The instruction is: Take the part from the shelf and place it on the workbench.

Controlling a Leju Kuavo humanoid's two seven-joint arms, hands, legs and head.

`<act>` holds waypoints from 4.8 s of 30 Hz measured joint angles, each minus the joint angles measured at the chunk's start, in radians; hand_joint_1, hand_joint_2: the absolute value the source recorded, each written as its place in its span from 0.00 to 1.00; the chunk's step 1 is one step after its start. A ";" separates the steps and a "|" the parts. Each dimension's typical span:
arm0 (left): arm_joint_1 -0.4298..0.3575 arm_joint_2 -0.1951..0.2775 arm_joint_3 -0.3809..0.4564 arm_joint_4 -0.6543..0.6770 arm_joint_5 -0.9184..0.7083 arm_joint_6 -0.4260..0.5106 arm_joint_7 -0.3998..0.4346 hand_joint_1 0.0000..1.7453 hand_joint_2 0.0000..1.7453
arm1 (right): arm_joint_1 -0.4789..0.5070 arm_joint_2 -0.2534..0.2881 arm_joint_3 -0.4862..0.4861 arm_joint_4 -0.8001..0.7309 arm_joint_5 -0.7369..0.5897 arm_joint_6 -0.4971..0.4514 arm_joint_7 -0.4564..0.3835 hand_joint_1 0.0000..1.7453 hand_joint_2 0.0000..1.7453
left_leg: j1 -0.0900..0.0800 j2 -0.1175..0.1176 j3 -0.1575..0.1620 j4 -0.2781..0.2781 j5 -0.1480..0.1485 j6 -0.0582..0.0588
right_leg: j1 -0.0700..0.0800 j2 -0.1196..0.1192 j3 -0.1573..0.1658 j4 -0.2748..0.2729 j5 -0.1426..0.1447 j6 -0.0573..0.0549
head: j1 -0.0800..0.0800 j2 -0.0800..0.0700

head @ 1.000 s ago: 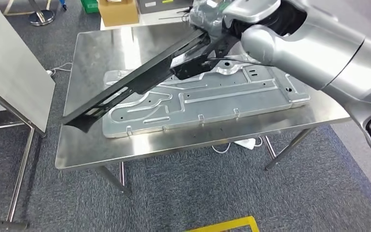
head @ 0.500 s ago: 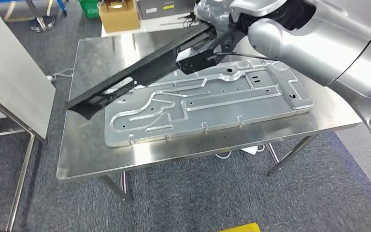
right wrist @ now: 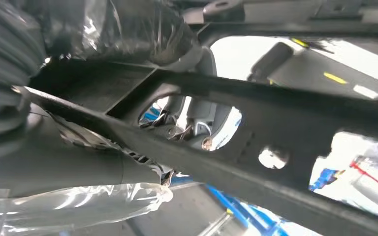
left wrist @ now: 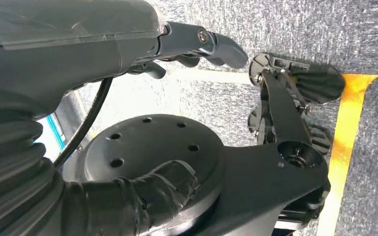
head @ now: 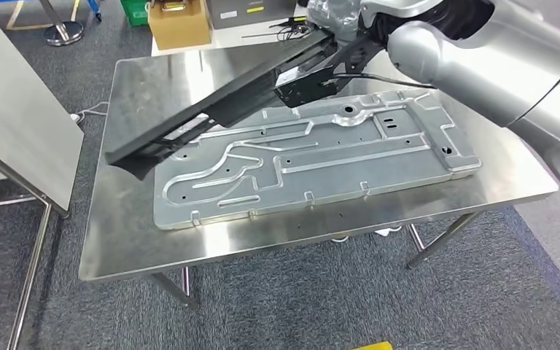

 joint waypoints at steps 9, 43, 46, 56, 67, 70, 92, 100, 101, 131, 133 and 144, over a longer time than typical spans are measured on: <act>0.002 0.000 0.000 0.000 0.000 0.000 -0.005 0.00 1.00 | 0.006 -0.001 0.001 0.001 -0.001 0.000 -0.002 1.00 1.00 | 0.006 0.002 -0.118 0.174 -0.004 -0.021 | -0.005 0.000 0.054 -0.018 -0.026 -0.020 | 0.000 0.000; 0.007 0.005 0.002 0.001 -0.002 0.012 -0.007 0.00 1.00 | 0.034 -0.084 0.017 0.000 -0.022 0.002 -0.030 1.00 1.00 | -0.008 0.003 -0.051 0.022 0.060 0.016 | -0.005 0.003 0.071 -0.010 -0.052 -0.005 | 0.000 0.000; 0.004 0.006 0.002 0.001 -0.001 0.012 -0.007 0.00 1.00 | 0.037 -0.087 0.018 -0.001 -0.023 0.002 -0.030 1.00 1.00 | -0.008 0.004 -0.028 -0.015 0.044 0.024 | -0.005 0.002 0.073 -0.007 -0.051 0.009 | 0.000 0.000; 0.005 0.000 0.010 0.001 0.000 0.011 0.000 0.00 1.00 | 0.067 -0.113 0.022 -0.003 -0.038 -0.004 -0.039 1.00 1.00 | 0.003 0.000 0.028 -0.015 0.004 0.028 | -0.021 -0.003 -0.067 0.131 -0.028 0.038 | 0.002 0.000; 0.005 0.000 0.018 0.001 0.001 0.009 -0.002 0.00 1.00 | 0.129 -0.161 0.024 -0.014 -0.041 -0.048 -0.062 1.00 1.00 | 0.007 0.002 -0.091 0.234 -0.121 -0.016 | -0.015 -0.003 -0.007 -0.006 0.019 -0.006 | 0.003 0.000; 0.005 0.000 0.039 0.001 0.001 0.009 -0.013 0.00 1.00 | 0.161 -0.175 0.024 -0.014 -0.042 -0.057 -0.071 1.00 1.00 | 0.007 0.002 -0.122 0.248 -0.091 -0.014 | -0.013 -0.001 -0.001 -0.005 0.014 -0.008 | 0.003 0.000; 0.005 -0.004 0.061 0.001 0.000 0.008 -0.049 0.00 1.00 | 0.250 -0.257 -0.023 -0.015 -0.033 -0.093 -0.094 1.00 1.00 | -0.002 0.000 -0.024 0.004 0.032 0.012 | -0.008 -0.003 0.019 0.000 -0.009 0.027 | 0.004 0.000; 0.006 -0.003 0.064 0.001 0.001 0.011 -0.051 0.00 1.00 | 0.302 -0.265 -0.049 -0.017 -0.025 -0.100 -0.105 1.00 1.00 | 0.007 0.002 -0.140 0.268 -0.096 -0.018 | -0.020 -0.006 0.021 -0.011 0.001 0.002 | 0.003 0.000; 0.006 -0.003 0.066 0.001 0.000 0.011 -0.051 0.00 1.00 | 0.312 -0.266 -0.052 -0.018 -0.025 -0.101 -0.105 1.00 1.00 | 0.007 0.002 -0.135 0.256 -0.078 -0.019 | -0.021 -0.005 0.022 -0.011 0.000 0.002 | 0.003 0.000; -0.013 -0.083 0.111 0.000 -0.010 0.123 -0.071 0.00 1.00 | 0.353 -0.265 -0.106 -0.034 -0.033 -0.103 -0.092 1.00 1.00 | 0.001 0.002 -0.143 0.277 -0.098 -0.012 | -0.016 -0.010 0.030 -0.019 -0.002 -0.001 | 0.004 0.000; -0.013 -0.082 0.111 0.000 -0.010 0.123 -0.072 0.00 1.00 | 0.354 -0.265 -0.106 -0.036 -0.035 -0.103 -0.092 1.00 1.00 | 0.005 0.002 -0.103 0.189 -0.035 -0.012 | -0.017 -0.009 0.032 -0.017 -0.004 0.001 | 0.004 0.000; -0.015 -0.083 0.123 0.000 -0.003 0.111 -0.082 0.00 0.00 | 0.355 -0.270 -0.119 -0.039 -0.035 -0.110 -0.090 0.00 0.00 | 0.004 0.004 -0.007 -0.019 0.036 0.033 | -0.018 -0.006 -0.055 0.174 -0.111 0.041 | 0.005 0.000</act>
